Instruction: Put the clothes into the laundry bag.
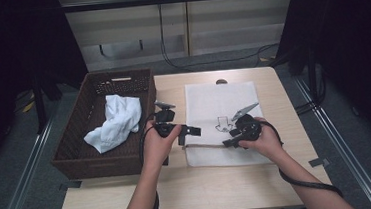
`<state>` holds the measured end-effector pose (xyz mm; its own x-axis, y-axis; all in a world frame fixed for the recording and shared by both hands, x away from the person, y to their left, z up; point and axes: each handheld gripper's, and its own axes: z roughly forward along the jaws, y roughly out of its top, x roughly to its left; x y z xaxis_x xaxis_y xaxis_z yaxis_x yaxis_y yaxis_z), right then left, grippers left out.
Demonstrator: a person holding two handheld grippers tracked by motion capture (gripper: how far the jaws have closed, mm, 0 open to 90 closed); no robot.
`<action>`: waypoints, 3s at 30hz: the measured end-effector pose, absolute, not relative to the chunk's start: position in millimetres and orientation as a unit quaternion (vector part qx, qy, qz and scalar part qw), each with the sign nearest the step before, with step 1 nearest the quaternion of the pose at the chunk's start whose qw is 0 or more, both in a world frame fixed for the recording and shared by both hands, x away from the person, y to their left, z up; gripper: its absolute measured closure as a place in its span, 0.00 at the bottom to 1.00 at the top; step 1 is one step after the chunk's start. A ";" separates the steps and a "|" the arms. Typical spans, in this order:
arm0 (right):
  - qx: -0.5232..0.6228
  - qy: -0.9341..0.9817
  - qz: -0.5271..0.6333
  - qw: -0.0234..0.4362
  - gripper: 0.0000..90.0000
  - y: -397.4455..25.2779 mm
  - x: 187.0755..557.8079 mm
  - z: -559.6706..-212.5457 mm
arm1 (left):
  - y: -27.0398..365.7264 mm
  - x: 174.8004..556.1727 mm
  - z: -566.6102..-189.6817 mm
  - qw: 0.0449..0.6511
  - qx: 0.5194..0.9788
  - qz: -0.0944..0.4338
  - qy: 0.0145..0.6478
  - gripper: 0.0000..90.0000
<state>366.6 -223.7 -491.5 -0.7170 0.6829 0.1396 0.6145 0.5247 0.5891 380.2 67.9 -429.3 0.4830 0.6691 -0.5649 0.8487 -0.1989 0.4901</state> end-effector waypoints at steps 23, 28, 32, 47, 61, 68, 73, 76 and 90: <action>0.372 0.879 0.294 0.047 0.98 -225.2 376.2 -488.3 | 67.8 379.8 -429.7 0.389 0.773 -0.117 0.488 0.07; 0.366 0.882 0.295 0.045 0.99 -226.0 378.3 -488.2 | 67.7 379.6 -429.3 0.395 0.768 -0.123 0.489 0.08; 0.370 0.878 0.301 0.037 1.00 -227.5 378.5 -487.4 | 67.4 379.6 -429.7 0.396 0.765 -0.127 0.491 0.08; 0.362 0.874 0.323 0.031 1.00 -229.3 378.5 -466.7 | 67.7 379.5 -429.8 0.390 0.776 -0.113 0.484 0.08; 0.348 0.878 0.326 0.041 1.00 -230.2 382.5 -445.5 | 67.3 378.9 -429.2 0.387 0.779 -0.109 0.482 0.08; 0.346 0.880 0.322 0.040 1.00 -229.0 385.6 -436.0 | 66.8 378.6 -429.4 0.386 0.779 -0.107 0.483 0.08; 0.342 0.882 0.321 0.042 1.00 -228.7 386.8 -429.5 | 68.0 379.2 -429.5 0.386 0.782 -0.102 0.480 0.08; 0.341 0.881 0.325 0.043 1.00 -229.9 387.9 -426.1 | 67.1 378.6 -430.0 0.383 0.781 -0.104 0.482 0.08; 0.333 0.882 0.330 0.049 1.00 -233.8 393.9 -410.1 | 66.8 379.8 -432.7 0.376 0.788 -0.098 0.477 0.08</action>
